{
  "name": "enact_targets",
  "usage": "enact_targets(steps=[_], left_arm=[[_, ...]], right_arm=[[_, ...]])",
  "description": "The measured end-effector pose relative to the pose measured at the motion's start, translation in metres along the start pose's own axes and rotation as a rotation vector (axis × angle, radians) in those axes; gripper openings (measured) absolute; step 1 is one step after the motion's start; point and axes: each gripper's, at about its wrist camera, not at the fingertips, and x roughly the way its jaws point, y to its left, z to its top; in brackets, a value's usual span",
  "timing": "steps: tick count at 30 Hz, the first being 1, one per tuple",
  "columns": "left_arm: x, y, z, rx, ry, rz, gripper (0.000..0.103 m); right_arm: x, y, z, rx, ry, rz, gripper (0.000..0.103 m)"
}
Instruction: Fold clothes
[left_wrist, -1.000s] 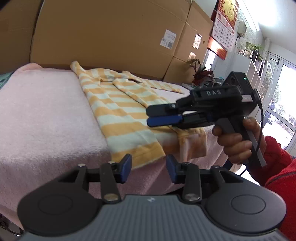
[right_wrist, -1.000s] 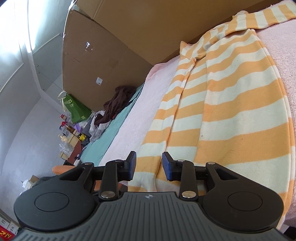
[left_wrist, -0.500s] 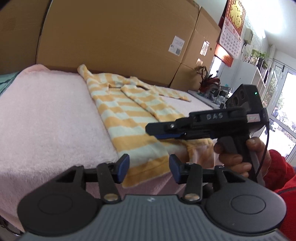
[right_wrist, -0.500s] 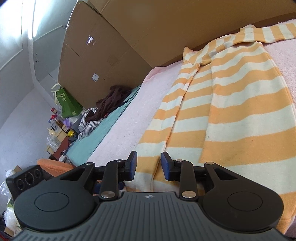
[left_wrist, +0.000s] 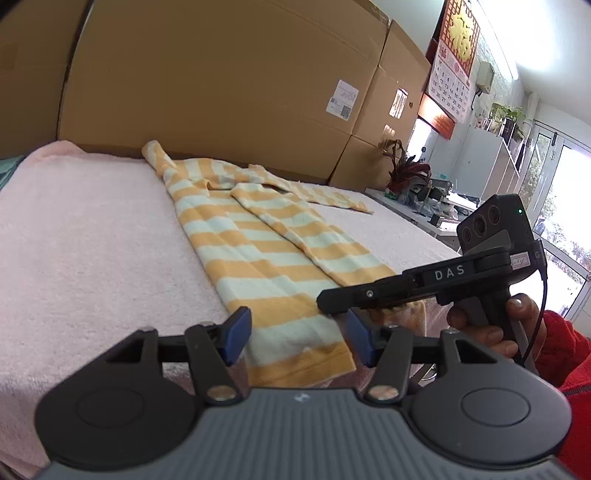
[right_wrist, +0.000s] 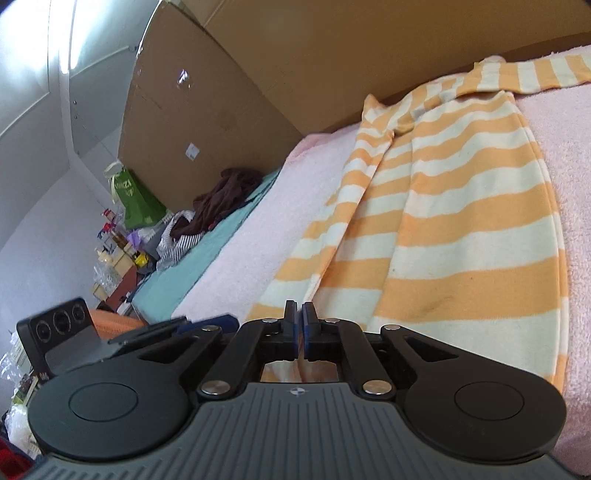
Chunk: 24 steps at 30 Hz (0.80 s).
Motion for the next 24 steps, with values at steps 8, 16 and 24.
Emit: enact_targets(steps=[8,16,24], left_arm=[[0.007,-0.001,-0.001,0.082,0.065,0.037,0.061],[0.009,-0.010,0.016,0.114,0.005,-0.053,0.085],[0.031,-0.007,0.010,0.142,0.100,-0.068,0.081]], right_arm=[[0.004,0.006,-0.004,-0.023,-0.013,-0.005,0.018],[-0.004,0.000,0.020,-0.054,0.073,-0.019,0.009],[0.034,-0.023,0.123,0.022,-0.061,-0.144,0.035]])
